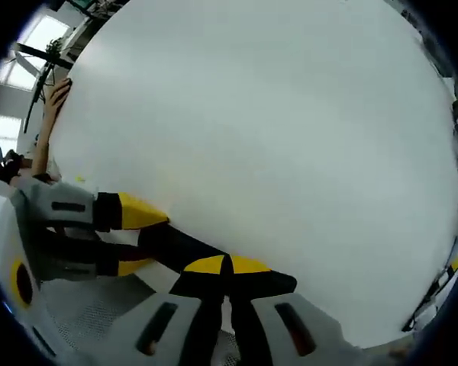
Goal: Press the specified remote control buttons in sequence, fully releasing each button before pressing the next.
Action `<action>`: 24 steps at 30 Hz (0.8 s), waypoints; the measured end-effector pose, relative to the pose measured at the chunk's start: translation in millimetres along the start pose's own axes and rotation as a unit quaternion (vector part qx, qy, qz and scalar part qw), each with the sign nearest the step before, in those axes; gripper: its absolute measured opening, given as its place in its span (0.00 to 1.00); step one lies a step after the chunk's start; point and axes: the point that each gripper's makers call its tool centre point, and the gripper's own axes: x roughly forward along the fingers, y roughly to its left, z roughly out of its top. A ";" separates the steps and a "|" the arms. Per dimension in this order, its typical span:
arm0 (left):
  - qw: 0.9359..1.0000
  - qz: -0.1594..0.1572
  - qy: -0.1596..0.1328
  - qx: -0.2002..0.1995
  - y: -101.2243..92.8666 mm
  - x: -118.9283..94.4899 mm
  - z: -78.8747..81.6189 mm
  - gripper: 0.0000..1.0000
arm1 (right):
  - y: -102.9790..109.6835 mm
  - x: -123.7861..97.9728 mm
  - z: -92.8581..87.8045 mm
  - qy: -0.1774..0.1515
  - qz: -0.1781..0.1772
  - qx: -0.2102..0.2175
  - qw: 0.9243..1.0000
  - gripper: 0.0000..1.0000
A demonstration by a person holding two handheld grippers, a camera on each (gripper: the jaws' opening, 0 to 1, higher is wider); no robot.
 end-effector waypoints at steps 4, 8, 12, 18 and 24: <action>1.000 0.000 -0.001 -0.001 0.0 -0.1 0.1 0.24 | -1.6 -0.9 -0.6 -0.003 0.002 0.004 1.000 0.00; 1.000 0.000 0.000 0.000 -0.2 0.1 0.3 0.24 | -6.0 8.0 8.3 -0.067 -0.007 0.005 0.998 0.00; 1.000 0.001 -0.004 0.001 -0.4 0.2 1.0 0.24 | -5.7 11.5 3.3 -0.045 -0.007 0.012 0.999 0.00; 1.000 0.003 -0.003 -0.002 -0.3 0.5 1.0 0.24 | -1.2 -7.9 14.6 -0.073 0.011 0.018 0.997 0.00; 1.000 0.001 -0.002 0.000 -0.6 0.2 0.7 0.24 | 3.3 -20.6 5.9 -0.063 0.020 0.007 0.998 0.00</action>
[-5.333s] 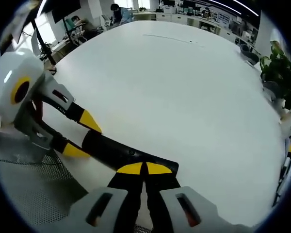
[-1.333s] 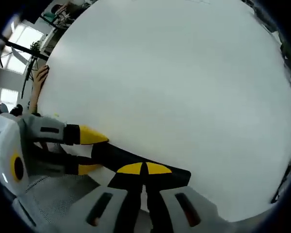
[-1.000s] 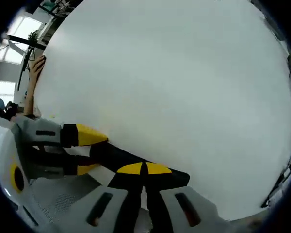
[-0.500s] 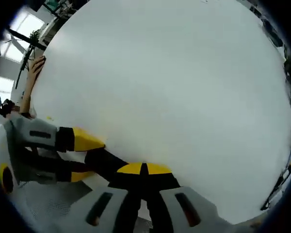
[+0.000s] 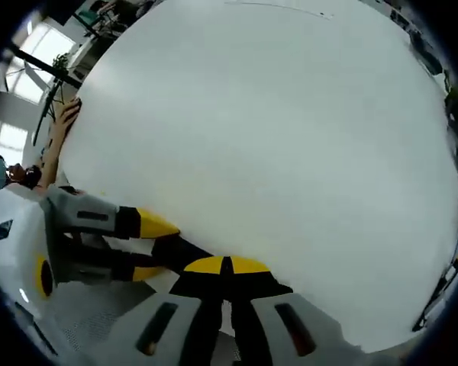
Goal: Press the specified remote control buttons in sequence, fully releasing each button before pressing the next.
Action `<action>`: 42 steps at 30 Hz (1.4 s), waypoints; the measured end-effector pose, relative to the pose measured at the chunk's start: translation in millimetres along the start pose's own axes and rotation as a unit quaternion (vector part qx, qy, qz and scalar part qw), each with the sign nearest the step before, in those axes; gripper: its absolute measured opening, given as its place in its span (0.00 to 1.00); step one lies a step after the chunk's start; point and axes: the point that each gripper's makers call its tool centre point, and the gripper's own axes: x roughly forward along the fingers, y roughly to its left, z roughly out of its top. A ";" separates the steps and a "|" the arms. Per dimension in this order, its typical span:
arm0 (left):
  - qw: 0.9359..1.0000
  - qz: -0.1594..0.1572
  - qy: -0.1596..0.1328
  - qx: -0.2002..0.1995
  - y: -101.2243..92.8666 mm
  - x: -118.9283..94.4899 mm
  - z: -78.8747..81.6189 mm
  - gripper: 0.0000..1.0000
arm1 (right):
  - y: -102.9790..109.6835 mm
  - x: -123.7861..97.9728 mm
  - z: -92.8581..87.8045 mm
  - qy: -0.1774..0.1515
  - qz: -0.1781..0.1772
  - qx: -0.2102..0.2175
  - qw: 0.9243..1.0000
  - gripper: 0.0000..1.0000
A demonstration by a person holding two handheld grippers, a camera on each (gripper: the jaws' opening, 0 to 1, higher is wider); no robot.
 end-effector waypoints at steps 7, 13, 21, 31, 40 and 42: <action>1.000 0.002 0.003 0.000 0.1 0.6 0.0 0.24 | 2.2 -1.0 -21.3 0.010 0.006 -0.001 1.000 0.00; 1.000 0.002 0.004 -0.001 0.4 0.6 0.2 0.24 | 1.8 0.8 -25.6 0.010 0.007 -0.003 1.000 0.00; 1.000 0.002 0.003 -0.002 0.3 0.7 0.2 0.24 | 0.9 8.4 -28.7 0.014 0.008 -0.002 1.000 0.00; 1.000 0.003 0.003 -0.004 0.0 0.5 0.2 0.24 | 2.3 11.0 -29.3 0.016 0.012 -0.001 1.000 0.00; 1.000 0.005 0.000 -0.006 0.4 0.8 0.4 0.24 | 2.7 10.6 -29.2 0.014 0.013 -0.006 1.000 0.00; 1.000 0.005 0.000 -0.006 0.7 1.0 0.3 0.24 | 1.4 10.7 -28.7 0.013 0.017 0.000 1.000 0.00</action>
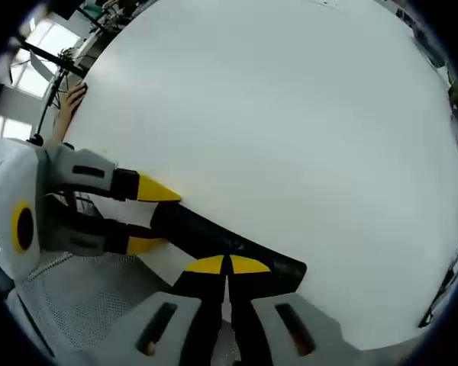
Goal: Press the specified remote control buttons in sequence, fully releasing each button before pressing the next.
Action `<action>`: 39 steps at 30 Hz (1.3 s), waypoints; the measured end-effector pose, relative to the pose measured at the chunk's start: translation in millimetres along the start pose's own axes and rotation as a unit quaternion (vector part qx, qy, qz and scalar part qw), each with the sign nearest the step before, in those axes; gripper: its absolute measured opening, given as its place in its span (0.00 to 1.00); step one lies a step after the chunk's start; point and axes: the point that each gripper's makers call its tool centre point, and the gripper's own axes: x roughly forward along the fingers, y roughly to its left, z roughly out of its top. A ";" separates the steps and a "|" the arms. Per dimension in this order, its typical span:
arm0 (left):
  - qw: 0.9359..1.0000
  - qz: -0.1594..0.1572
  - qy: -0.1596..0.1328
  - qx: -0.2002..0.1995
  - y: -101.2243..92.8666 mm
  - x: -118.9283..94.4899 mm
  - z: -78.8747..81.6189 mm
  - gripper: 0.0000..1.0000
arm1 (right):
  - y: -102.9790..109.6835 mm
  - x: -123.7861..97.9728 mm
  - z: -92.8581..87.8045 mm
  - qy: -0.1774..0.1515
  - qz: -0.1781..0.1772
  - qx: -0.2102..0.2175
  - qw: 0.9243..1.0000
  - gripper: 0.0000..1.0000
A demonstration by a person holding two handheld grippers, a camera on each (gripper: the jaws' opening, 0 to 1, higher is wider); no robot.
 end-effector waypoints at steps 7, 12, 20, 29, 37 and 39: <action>1.000 0.001 0.000 -0.001 -0.3 -0.2 0.1 0.24 | 0.7 0.0 1.0 -0.010 -0.006 -0.001 1.000 0.00; 1.000 0.000 -0.001 -0.001 -0.6 -0.3 0.2 0.25 | 2.0 3.7 -2.5 -0.005 -0.022 -0.009 1.000 0.00; 1.000 -0.001 0.001 0.001 -0.4 0.8 0.2 0.25 | 0.4 2.5 -0.6 -0.022 -0.049 -0.033 0.998 0.00; 1.000 -0.001 -0.002 0.000 -0.9 0.1 0.5 0.25 | -0.3 0.4 -1.6 -0.073 -0.040 -0.009 0.996 0.00; 1.000 -0.001 -0.002 0.000 -0.7 0.1 0.4 0.25 | 1.2 0.3 -1.1 -0.095 -0.029 -0.001 0.995 0.00; 1.000 -0.001 -0.003 0.000 -0.8 0.0 0.3 0.25 | 1.3 0.3 -1.1 -0.095 -0.030 -0.003 0.995 0.00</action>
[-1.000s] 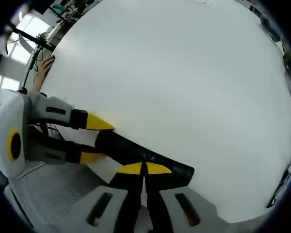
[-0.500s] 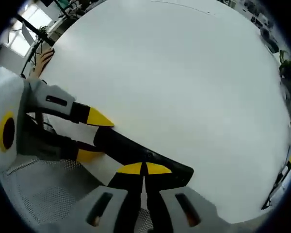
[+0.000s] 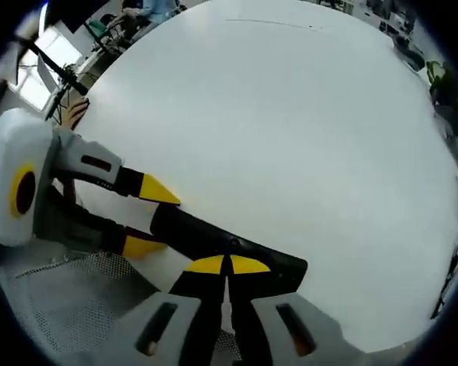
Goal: Press the specified remote control buttons in sequence, fully releasing each button before pressing the next.
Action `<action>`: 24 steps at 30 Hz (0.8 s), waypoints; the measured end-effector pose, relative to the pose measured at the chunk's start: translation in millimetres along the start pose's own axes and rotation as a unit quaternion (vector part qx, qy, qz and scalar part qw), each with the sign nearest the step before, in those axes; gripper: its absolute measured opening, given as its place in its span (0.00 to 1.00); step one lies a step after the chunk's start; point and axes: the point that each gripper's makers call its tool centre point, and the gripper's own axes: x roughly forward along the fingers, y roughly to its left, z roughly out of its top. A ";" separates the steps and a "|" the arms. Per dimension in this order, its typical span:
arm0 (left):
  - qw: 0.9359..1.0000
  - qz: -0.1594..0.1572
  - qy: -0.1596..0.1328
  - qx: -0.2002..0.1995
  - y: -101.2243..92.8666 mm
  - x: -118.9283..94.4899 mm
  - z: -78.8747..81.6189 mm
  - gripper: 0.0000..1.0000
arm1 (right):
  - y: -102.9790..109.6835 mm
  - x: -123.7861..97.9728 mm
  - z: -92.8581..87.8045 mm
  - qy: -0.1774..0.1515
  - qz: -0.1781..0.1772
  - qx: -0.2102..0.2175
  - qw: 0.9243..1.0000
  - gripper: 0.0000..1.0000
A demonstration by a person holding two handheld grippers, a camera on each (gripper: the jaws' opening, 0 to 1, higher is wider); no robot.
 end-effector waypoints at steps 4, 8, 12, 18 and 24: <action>1.000 0.000 -0.001 -0.001 -0.1 -0.1 -0.1 0.25 | 1.5 0.5 -2.3 0.003 0.004 0.001 1.000 0.00; 1.000 0.000 0.000 -0.001 -0.1 -0.3 -0.1 0.25 | 1.7 0.5 -3.1 -0.001 0.011 0.007 1.000 0.00; 1.000 -0.001 -0.001 -0.001 0.1 0.1 -0.3 0.25 | 4.1 0.5 -5.7 0.003 0.015 0.008 1.000 0.00; 1.000 -0.001 -0.001 0.000 -0.1 -0.1 0.0 0.25 | 4.6 1.1 -6.9 -0.013 -0.001 -0.003 1.000 0.00; 1.000 -0.001 0.000 -0.001 0.0 0.2 0.0 0.25 | 4.0 2.5 -4.8 0.000 -0.006 -0.003 1.000 0.00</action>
